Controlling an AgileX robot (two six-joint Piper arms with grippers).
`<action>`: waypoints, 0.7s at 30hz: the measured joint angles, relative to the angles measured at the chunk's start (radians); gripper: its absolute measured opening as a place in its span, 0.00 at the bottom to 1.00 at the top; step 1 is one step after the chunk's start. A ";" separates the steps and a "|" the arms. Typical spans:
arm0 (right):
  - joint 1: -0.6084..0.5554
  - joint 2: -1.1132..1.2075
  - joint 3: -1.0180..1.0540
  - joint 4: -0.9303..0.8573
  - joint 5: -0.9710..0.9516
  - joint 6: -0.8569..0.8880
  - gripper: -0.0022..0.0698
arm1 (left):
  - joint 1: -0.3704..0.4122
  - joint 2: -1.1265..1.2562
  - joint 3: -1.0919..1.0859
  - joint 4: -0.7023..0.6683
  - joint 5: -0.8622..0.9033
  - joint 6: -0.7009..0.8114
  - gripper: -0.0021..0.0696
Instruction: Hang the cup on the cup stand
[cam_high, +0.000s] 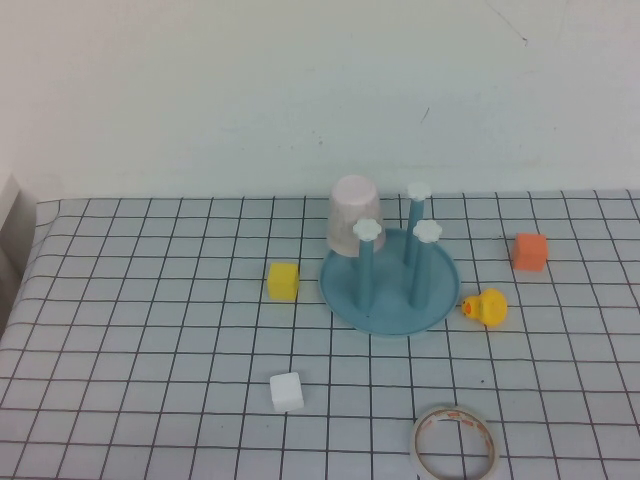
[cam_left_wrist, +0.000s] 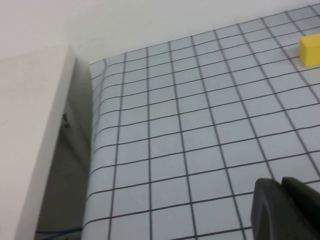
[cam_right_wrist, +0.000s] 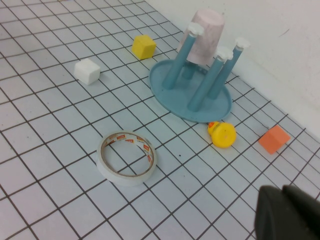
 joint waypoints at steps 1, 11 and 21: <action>0.000 0.000 0.000 0.000 0.000 0.000 0.03 | -0.012 0.000 0.000 -0.002 0.000 -0.005 0.03; 0.000 0.000 0.000 0.000 0.000 0.000 0.03 | -0.049 0.000 0.000 -0.002 -0.002 -0.053 0.03; 0.000 0.000 0.000 0.000 0.000 0.000 0.03 | 0.002 0.000 0.000 -0.002 -0.002 -0.072 0.03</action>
